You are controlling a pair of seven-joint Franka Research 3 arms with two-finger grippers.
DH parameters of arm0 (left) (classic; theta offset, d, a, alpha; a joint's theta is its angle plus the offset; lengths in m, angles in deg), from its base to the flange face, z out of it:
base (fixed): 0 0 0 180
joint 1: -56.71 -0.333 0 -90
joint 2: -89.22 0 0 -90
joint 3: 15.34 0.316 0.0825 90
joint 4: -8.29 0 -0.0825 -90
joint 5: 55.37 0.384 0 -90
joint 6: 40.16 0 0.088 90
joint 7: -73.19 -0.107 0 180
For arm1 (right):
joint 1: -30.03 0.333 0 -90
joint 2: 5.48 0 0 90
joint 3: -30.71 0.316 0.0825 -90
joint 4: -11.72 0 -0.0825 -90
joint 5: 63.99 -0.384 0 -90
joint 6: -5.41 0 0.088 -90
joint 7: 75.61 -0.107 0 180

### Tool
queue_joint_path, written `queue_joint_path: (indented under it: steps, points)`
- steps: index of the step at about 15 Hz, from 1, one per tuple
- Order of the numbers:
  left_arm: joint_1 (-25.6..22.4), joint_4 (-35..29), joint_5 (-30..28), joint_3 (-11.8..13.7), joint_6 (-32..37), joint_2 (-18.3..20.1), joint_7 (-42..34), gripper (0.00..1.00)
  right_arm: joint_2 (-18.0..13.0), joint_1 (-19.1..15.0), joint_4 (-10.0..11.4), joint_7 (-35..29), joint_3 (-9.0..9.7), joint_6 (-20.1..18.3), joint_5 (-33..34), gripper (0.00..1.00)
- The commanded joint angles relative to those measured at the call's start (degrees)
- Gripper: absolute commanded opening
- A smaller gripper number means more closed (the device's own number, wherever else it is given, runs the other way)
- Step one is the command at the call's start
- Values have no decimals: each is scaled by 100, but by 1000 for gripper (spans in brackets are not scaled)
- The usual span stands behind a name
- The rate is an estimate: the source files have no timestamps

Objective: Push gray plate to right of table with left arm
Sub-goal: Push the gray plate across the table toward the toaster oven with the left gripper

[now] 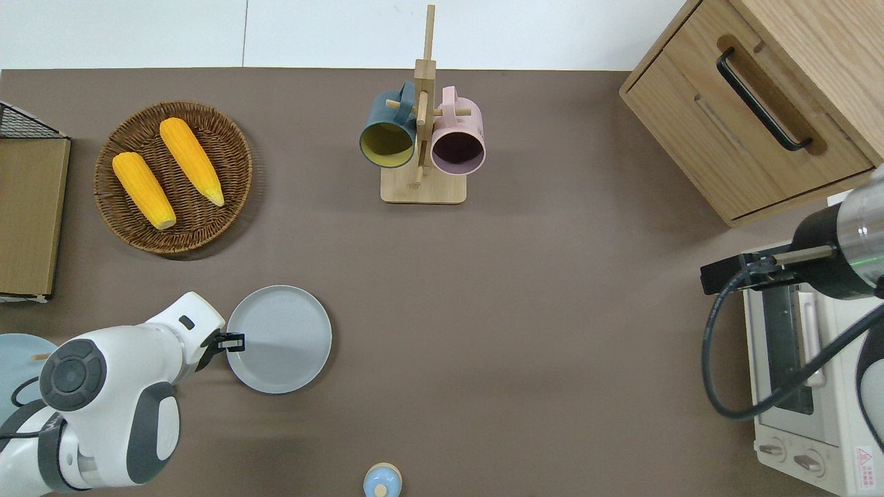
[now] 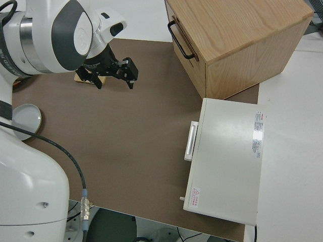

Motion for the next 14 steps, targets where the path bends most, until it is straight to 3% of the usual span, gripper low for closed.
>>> queue_joint_path:
  steps: [1, 7, 14]
  points:
    - [595, 2, -62, 10, -209, -236, 717, 0, -43, -63, 3, 6, 32, -69, -46, 983]
    - [1807, 388, -62, 10, -323, -710, 2385, 0, -43, -63, 3, 15, 23, -69, -46, 983]
    - [3328, 1486, -35, 10, -323, -1685, 4539, 0, -43, -63, 3, 15, 32, -69, -46, 983]
